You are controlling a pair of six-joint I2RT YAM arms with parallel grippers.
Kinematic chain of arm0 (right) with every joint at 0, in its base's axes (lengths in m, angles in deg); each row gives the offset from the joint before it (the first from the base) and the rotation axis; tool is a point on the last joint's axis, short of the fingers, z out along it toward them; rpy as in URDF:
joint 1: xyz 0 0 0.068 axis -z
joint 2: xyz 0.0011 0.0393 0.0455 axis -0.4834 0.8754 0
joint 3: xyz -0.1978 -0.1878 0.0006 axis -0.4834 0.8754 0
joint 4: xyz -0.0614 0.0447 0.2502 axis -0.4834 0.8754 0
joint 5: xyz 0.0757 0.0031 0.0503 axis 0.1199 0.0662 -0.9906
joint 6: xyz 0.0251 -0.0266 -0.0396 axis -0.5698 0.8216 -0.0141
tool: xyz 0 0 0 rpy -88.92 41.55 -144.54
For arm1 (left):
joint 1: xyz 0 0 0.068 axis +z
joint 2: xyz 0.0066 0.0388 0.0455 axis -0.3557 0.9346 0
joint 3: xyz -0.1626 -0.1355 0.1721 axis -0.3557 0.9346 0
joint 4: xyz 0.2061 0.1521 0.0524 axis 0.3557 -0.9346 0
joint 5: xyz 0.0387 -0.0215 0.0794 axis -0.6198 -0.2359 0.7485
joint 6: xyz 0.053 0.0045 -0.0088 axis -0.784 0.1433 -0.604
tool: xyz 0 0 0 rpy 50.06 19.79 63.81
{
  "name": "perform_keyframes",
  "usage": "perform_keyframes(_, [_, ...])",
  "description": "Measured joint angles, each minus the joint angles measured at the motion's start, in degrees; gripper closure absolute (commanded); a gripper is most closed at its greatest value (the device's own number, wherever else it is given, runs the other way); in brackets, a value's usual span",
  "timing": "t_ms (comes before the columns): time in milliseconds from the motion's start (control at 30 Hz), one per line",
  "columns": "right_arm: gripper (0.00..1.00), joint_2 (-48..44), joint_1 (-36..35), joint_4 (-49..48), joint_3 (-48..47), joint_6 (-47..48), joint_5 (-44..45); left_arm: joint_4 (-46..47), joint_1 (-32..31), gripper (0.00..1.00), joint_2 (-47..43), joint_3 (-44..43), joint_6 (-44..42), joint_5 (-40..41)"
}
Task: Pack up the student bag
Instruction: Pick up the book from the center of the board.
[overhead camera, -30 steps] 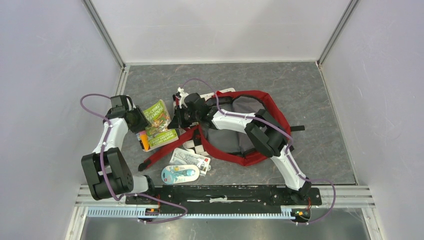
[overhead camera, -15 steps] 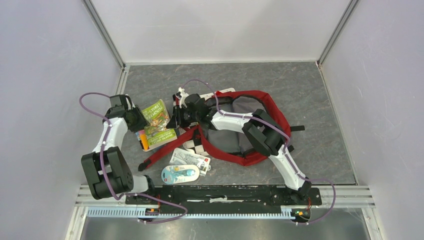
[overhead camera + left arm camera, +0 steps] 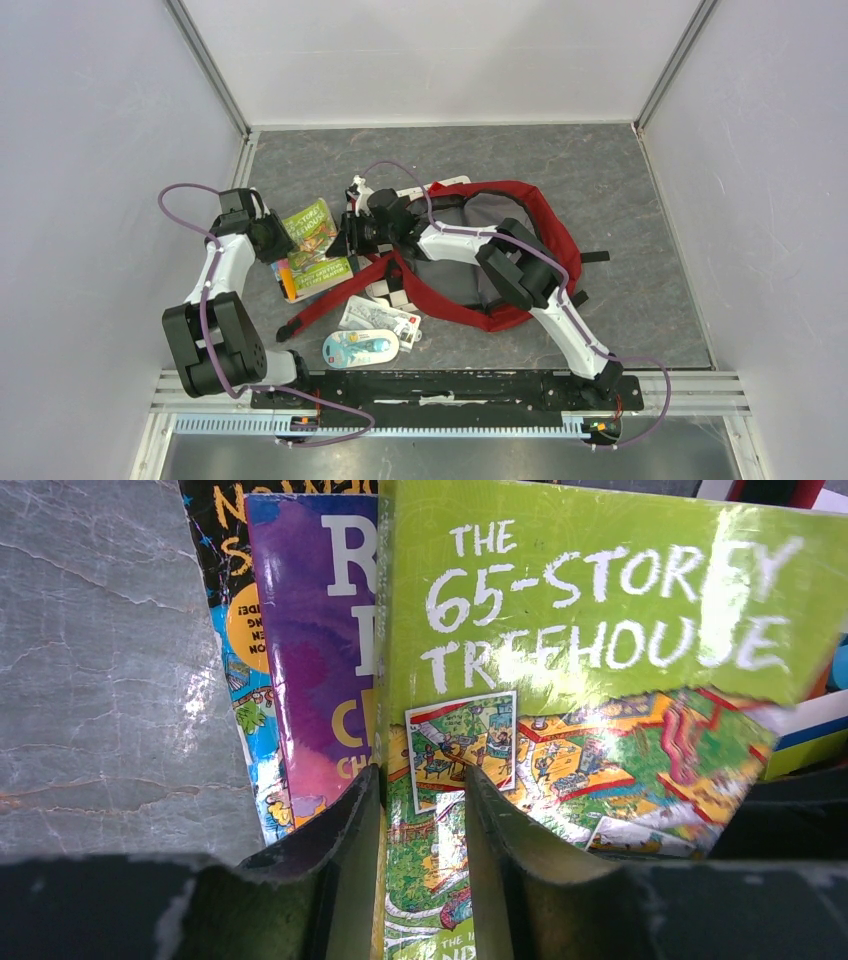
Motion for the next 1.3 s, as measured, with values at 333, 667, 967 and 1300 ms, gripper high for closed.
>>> perform_keyframes(333, [1.00,-3.32,-0.90,-0.26,2.23,0.72,1.66,-0.76,-0.66,0.12,-4.83,1.51,0.66,-2.78])
perform_keyframes(667, [1.00,-24.09,-0.28,4.28,15.21,6.21,8.61,-1.97,-1.31,0.00,-27.06,0.15,5.57,-12.70])
perform_keyframes(967, [1.00,-47.21,6.54,2.23,29.35,8.61,12.09,3.30,-1.60,0.00,-33.27,0.17,9.94,-31.19])
perform_keyframes(1300, [1.00,-59.32,6.14,1.90,37.22,9.46,8.41,14.38,-12.20,0.00,-30.49,1.53,16.41,-41.07])
